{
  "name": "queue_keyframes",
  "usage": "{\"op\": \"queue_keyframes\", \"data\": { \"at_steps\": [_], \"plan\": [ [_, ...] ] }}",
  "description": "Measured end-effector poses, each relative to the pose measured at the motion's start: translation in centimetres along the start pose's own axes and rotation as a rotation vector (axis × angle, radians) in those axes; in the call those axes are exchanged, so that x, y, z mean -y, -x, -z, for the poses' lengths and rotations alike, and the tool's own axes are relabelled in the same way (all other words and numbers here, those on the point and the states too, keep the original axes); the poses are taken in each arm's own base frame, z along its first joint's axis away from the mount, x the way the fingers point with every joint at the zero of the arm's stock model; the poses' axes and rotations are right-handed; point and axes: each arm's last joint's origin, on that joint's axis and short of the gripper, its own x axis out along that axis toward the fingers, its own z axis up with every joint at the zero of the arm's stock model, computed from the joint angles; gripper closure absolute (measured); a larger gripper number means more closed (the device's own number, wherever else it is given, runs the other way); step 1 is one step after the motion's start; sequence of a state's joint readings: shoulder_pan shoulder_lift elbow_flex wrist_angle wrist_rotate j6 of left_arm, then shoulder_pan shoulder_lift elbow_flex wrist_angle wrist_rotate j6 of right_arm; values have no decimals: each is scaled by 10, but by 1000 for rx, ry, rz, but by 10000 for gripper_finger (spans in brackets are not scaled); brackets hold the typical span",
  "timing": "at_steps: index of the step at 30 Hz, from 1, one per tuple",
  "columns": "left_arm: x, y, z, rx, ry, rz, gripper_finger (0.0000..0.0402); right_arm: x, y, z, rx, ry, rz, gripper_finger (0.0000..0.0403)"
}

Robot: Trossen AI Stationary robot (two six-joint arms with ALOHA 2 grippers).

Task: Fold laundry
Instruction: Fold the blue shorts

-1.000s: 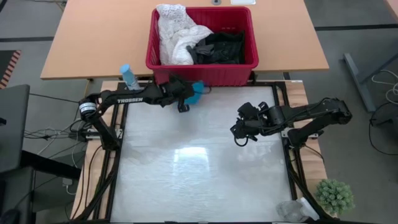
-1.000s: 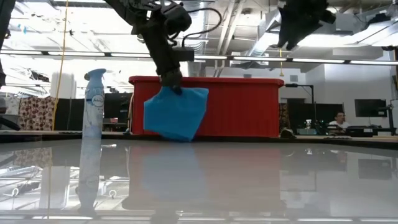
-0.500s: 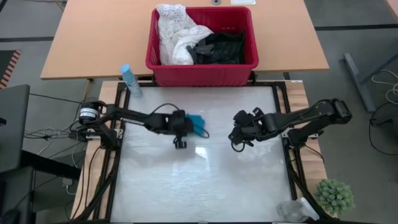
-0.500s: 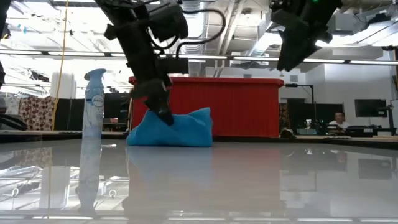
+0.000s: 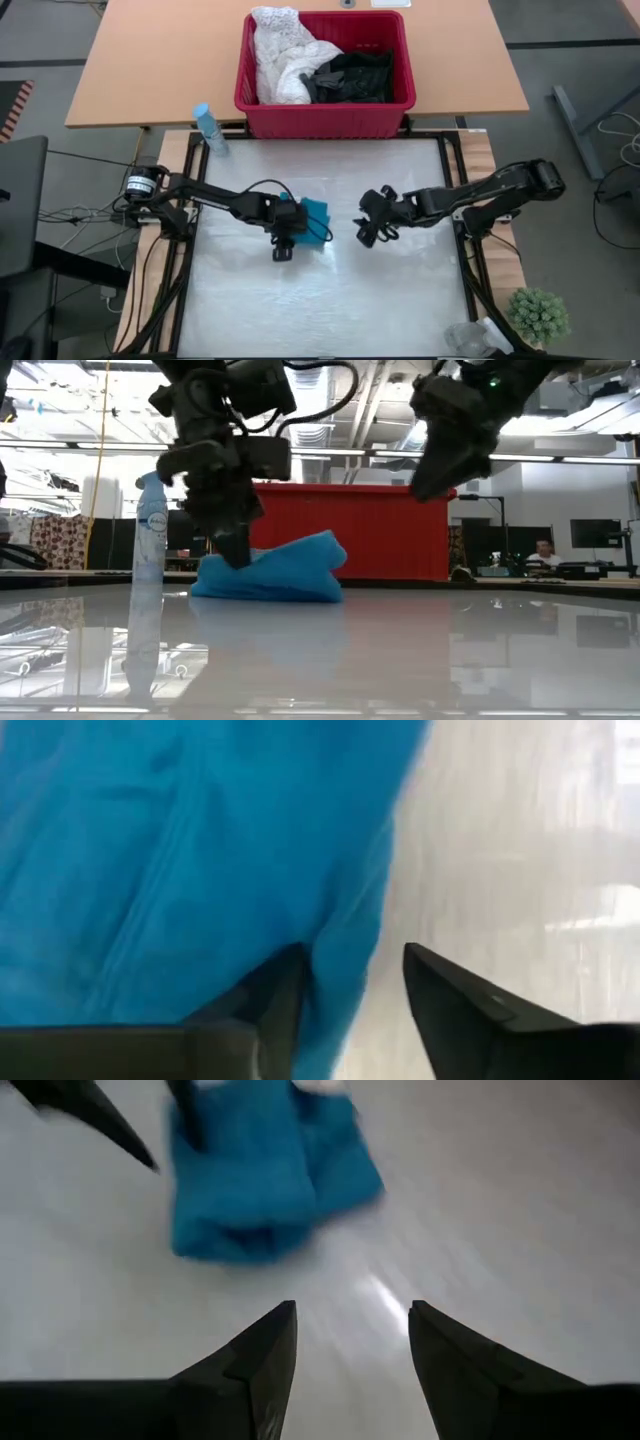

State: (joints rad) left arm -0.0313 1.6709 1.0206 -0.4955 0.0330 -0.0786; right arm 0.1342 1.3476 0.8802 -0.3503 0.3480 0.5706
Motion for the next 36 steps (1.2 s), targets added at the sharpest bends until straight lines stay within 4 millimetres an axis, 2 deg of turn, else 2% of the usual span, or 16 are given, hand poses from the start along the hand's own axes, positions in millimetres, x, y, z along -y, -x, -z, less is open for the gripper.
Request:
{"op": "queue_keyframes", "data": {
  "at_steps": [4,9,13,16,23,28,36],
  "plan": [
    [1,27,0,55,67,-20,209,6,-11,-1,96,-164,-54,181],
    [-1,76,-1,241,79,-133,206,7,-32,-5,159,-319,-80,181],
    [-7,95,20,295,109,-278,205,-3,-59,-2,184,-347,-123,181],
    [-13,98,40,366,212,-301,205,-9,-80,3,140,-386,-169,181],
    [-21,83,72,475,404,-214,205,-15,-113,13,79,-453,-130,181],
    [-23,72,75,514,445,-202,205,-12,-125,16,44,-485,-121,181],
    [-27,48,70,489,418,-190,205,-9,-127,14,38,-506,-147,189]
  ]
}}
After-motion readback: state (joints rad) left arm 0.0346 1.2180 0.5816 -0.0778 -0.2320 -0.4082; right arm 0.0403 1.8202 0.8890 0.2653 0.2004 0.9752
